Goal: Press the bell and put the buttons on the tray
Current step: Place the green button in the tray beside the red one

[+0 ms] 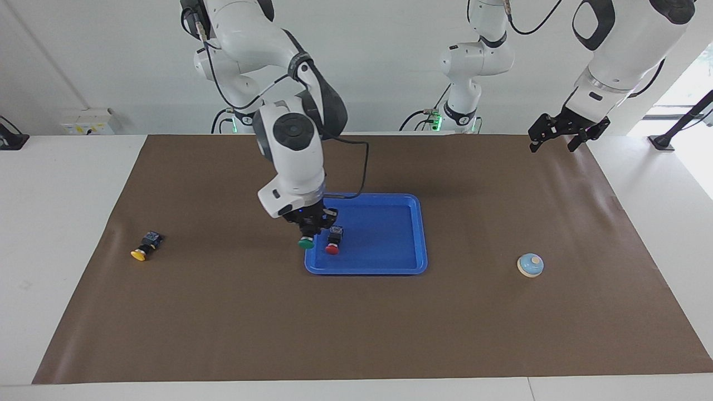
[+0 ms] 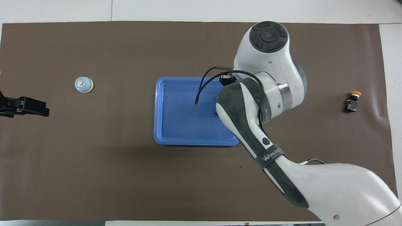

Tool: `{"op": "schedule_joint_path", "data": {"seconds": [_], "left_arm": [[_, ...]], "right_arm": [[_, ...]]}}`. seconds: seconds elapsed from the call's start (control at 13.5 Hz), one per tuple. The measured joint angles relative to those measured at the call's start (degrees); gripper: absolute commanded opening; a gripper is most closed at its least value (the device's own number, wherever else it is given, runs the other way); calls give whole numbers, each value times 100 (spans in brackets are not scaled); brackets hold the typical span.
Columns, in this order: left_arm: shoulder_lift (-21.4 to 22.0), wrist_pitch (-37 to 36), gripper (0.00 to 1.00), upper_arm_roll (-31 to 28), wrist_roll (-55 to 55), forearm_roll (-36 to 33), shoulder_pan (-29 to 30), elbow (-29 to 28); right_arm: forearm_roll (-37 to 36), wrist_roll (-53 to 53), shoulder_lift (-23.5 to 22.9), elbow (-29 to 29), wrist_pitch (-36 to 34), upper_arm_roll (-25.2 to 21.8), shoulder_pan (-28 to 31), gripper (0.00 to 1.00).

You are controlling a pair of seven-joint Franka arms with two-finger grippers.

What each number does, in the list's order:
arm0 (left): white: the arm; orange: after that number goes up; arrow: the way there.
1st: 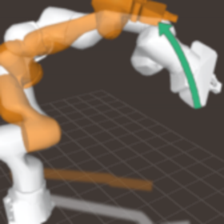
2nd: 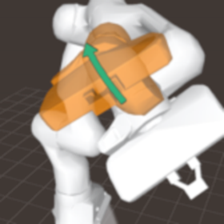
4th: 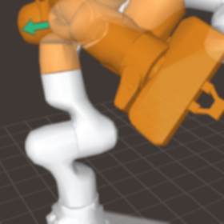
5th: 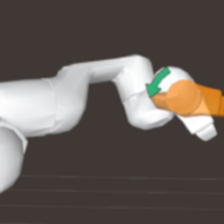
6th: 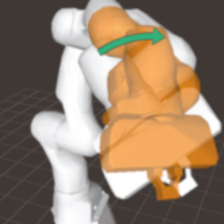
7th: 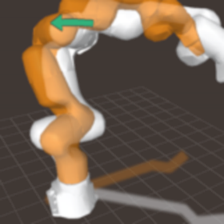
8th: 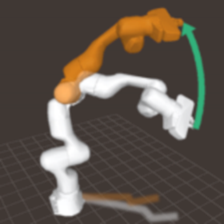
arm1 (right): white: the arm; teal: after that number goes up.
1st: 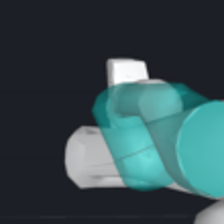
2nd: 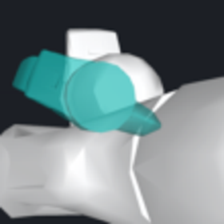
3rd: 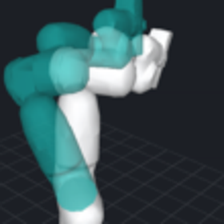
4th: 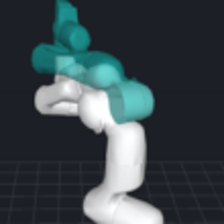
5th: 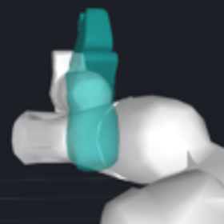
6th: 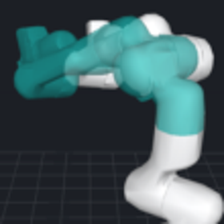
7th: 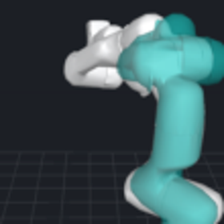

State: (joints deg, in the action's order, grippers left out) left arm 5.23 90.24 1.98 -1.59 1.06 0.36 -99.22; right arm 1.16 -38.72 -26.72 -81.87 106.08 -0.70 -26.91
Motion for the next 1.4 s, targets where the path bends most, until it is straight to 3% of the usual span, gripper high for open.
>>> {"op": "schedule_joint_path", "data": {"seconds": [0.22, 0.52, 1.03, 1.11, 1.18, 1.4], "left_arm": [[0, 0, 100, 0, 0, 0, 0, 0], [0, 0, 100, 0, 0, 0, 0, 0], [0, 0, 100, 0, 0, 0, 0, 0], [0, 0, 100, 0, 0, 0, 0, 0], [0, 0, 100, 0, 0, 0, 0, 0], [0, 0, 100, 0, 0, 0, 0, 0]], "right_arm": [[14, -317, -393, 187, 102, -3, -521, 0], [24, -355, -659, 189, 579, -7, -682, 0], [28, -355, -915, -471, 1575, -4, -904, 0], [27, -380, -924, -527, 1638, -9, -950, 20], [26, -452, -917, -524, 1638, -12, -973, 99], [26, -646, -913, -506, 1467, -14, -986, 100]]}}
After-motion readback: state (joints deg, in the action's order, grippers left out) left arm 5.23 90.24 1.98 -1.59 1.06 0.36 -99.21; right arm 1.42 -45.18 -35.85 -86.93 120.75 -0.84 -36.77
